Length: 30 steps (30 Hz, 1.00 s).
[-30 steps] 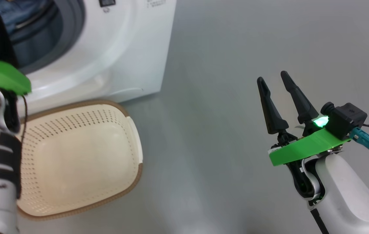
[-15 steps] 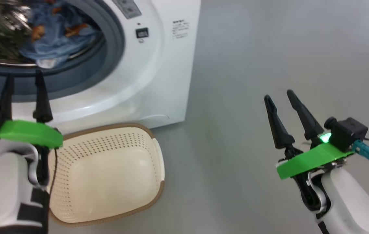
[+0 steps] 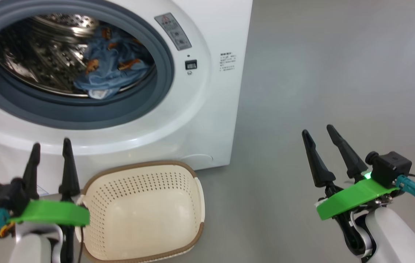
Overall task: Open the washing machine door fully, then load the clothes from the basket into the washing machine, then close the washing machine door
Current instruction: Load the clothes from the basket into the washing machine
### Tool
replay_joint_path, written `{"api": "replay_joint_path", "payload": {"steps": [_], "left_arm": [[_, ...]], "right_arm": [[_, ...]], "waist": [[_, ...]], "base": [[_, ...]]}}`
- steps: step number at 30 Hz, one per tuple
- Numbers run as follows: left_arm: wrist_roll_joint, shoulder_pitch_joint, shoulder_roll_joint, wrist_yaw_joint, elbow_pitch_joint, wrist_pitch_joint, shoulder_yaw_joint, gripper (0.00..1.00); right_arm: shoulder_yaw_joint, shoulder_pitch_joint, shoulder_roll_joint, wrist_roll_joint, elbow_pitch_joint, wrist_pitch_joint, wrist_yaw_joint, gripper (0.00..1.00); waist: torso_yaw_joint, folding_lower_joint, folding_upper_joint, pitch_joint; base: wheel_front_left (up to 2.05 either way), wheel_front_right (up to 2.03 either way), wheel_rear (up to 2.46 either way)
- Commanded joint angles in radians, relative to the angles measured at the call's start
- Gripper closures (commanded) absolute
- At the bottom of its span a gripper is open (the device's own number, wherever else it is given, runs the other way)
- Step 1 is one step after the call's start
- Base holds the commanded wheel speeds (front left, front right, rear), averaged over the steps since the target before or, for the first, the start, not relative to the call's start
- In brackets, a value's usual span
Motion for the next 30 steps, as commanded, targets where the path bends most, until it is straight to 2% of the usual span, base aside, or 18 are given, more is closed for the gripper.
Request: {"api": "replay_joint_path", "payload": {"steps": [1, 12, 30], "left_arm": [[0.0, 0.02, 0.015, -0.002, -0.05, -0.006, 0.034, 0.0], [-0.012, 0.184, -0.02, 0.019, -0.2, -0.006, 0.036, 0.0], [-0.03, 0.216, -0.032, 0.034, -0.248, -0.003, 0.023, 0.0]], "right_arm": [[0.018, 0.008, -0.009, 0.006, -0.02, -0.008, 0.006, 0.0], [0.002, 0.049, -0.025, 0.002, -0.027, -0.008, 0.006, 0.0], [-0.012, 0.054, -0.023, -0.012, -0.036, -0.008, 0.006, 0.0]], "waist": [[0.022, 0.0, 0.0, -0.036], [0.037, 0.0, 0.0, -0.079], [0.041, 0.0, 0.0, -0.068]], "base": [[0.0, 0.0, 0.0], [0.0, 0.0, 0.0], [0.0, 0.0, 0.0]]}}
